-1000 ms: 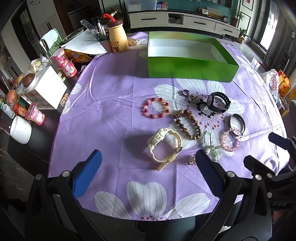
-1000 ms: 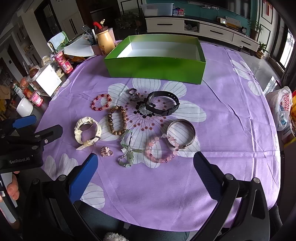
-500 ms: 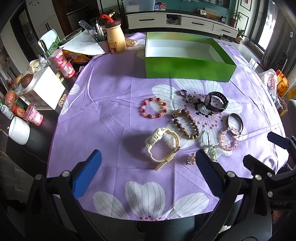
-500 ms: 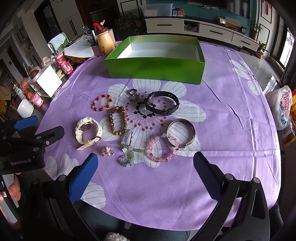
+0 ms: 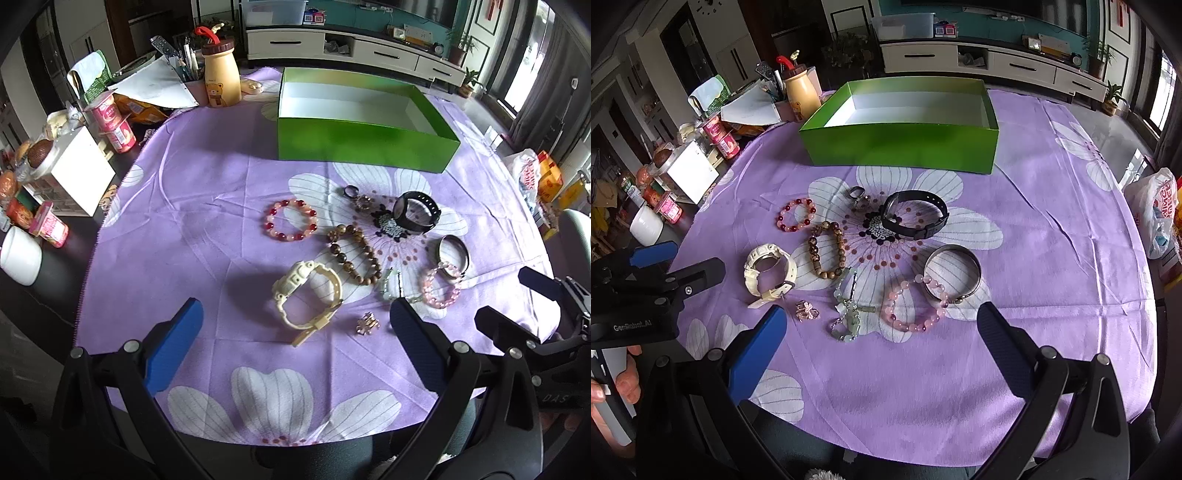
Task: Organize jewelry
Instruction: 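Grasp the red-and-white bead bracelet with the left tool while the right tool grasps the black watch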
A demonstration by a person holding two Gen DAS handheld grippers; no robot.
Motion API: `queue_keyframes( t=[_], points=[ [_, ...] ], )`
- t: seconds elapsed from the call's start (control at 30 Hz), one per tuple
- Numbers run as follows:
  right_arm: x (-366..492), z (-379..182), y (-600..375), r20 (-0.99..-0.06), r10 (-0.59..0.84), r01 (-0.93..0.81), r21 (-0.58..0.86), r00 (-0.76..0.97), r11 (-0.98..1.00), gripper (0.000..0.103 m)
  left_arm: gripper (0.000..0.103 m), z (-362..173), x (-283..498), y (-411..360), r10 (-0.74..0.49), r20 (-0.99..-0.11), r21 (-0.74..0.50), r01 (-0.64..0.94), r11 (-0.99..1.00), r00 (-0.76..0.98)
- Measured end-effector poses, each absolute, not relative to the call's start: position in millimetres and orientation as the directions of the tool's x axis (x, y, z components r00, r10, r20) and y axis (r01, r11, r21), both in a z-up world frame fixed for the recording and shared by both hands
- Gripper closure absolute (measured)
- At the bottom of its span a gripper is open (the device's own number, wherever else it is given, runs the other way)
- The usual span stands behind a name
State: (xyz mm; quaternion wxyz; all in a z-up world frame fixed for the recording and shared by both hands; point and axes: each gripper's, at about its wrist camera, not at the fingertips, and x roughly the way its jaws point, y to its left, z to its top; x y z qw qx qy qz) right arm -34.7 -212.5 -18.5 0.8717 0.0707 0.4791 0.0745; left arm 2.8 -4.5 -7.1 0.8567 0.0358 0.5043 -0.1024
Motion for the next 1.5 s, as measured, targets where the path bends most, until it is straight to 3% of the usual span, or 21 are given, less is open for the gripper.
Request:
queue_keyframes(
  t=[0.4,0.67,0.87,1.0,1.4,1.47,1.5],
  points=[
    [-19,-32,-249,-0.761,0.241,-0.031,0.280,0.602,0.960,0.004,0.005,-23,31,25,-0.228,-0.825,-0.173,0.152,0.973,0.517],
    [2,-47,-266,-0.748,0.280,-0.024,0.334,0.602,0.942,0.036,0.028,-47,61,47,-0.227,-0.843,-0.214,0.083,0.973,0.488],
    [30,-54,-265,-0.758,0.271,-0.040,0.308,0.593,0.951,0.049,0.036,-66,97,38,-0.200,-0.868,-0.174,0.098,0.980,0.454],
    [57,-65,-261,-0.784,0.240,-0.048,0.260,0.572,0.964,0.057,0.048,-79,117,22,-0.168,-0.883,-0.112,0.151,0.982,0.438],
    [97,-99,-249,-0.853,0.150,-0.074,0.131,0.500,0.989,0.077,0.066,-102,128,-8,-0.133,-0.896,0.000,0.299,0.954,0.423],
    [99,-99,-245,-0.853,0.130,-0.081,0.103,0.505,0.991,0.082,0.071,-103,131,-10,-0.133,-0.895,0.006,0.309,0.951,0.426],
    [99,-99,-243,-0.853,0.120,-0.087,0.088,0.509,0.992,0.083,0.079,-103,131,-13,-0.139,-0.894,0.006,0.323,0.946,0.425]
  ],
)
